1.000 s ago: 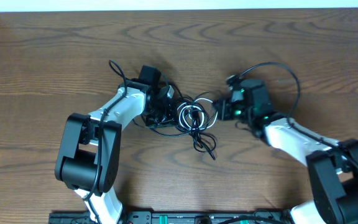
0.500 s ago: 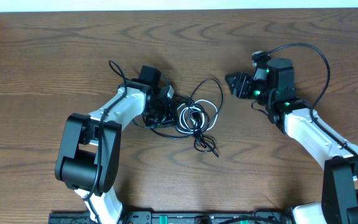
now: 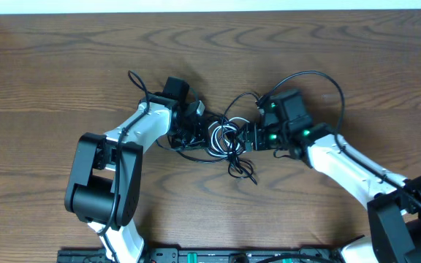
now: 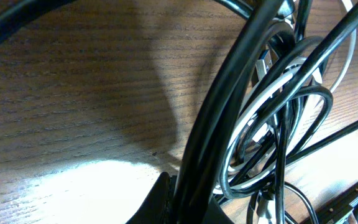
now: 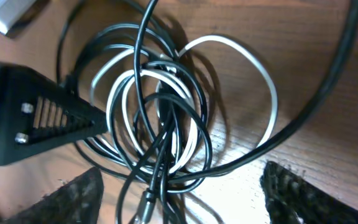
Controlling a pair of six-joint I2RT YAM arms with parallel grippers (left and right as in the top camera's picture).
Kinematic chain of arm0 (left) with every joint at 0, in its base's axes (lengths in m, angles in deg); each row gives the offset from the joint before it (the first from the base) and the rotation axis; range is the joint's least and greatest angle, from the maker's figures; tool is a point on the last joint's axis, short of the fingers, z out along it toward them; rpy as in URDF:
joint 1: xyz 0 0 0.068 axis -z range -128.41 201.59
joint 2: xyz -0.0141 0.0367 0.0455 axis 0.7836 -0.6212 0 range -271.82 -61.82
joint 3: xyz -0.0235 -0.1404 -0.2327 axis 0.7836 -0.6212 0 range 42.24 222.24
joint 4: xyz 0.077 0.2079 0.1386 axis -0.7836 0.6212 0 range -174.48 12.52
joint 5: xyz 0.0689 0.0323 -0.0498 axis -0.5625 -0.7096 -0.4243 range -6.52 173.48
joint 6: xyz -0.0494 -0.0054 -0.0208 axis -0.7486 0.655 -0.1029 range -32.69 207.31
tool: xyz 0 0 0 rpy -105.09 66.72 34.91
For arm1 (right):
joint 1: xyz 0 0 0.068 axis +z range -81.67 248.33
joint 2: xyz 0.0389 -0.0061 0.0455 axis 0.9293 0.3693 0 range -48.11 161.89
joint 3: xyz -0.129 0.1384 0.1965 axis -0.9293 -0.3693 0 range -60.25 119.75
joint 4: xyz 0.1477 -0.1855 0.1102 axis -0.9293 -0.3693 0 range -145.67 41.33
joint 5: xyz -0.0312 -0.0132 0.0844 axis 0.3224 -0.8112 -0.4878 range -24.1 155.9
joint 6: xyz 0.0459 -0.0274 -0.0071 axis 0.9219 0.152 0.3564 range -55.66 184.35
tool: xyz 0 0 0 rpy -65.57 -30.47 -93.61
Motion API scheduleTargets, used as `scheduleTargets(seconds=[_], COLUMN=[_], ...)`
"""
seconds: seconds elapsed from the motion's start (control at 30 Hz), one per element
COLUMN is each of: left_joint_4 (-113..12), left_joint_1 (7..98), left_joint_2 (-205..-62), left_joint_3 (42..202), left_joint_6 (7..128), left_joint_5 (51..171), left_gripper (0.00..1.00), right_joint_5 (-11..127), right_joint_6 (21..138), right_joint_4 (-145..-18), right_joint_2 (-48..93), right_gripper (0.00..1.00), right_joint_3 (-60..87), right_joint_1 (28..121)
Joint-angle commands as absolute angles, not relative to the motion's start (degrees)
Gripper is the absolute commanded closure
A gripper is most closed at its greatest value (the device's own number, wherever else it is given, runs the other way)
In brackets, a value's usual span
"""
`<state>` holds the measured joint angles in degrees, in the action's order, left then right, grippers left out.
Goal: Untangle cables
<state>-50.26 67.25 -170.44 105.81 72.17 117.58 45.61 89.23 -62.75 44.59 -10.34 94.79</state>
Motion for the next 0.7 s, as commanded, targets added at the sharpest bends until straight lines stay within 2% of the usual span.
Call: scheduleTargets(seconds=[0.0,0.23,0.4,0.53,0.63,0.67], left_joint_4=[-50.0,-50.0,-50.0,-50.0,-50.0,-50.0], left_joint_1=[67.3,67.3,67.3,67.3,67.3,67.3], left_joint_2=[-169.2,-169.2,-169.2,-169.2,-169.2,-169.2], left_joint_3=[106.2,106.2,106.2,106.2,106.2,106.2], left_joint_6=[72.9,72.9,72.9,72.9,72.9,72.9], left_joint_5=[116.9,116.9,116.9,116.9,116.9,116.9], left_gripper=[0.93,0.93,0.93,0.93,0.93,0.93], right_joint_5=[54.9,57.0,57.0,57.0,57.0,57.0], right_joint_6=[92.9,99.3,103.0,105.6,106.3,106.3], right_joint_4=[-62.4,-61.1,-58.7,-56.3,-54.7,-54.3], right_joint_2=[44.9,48.4,50.8,52.0,52.0,52.0], right_gripper=[0.29,0.34,0.43,0.62,0.84,0.88], right_joint_3=[-10.4,-10.4,-10.4,-10.4,-10.4,-10.4], right_joint_1=[97.1,98.0,98.0,97.9,97.9,97.9])
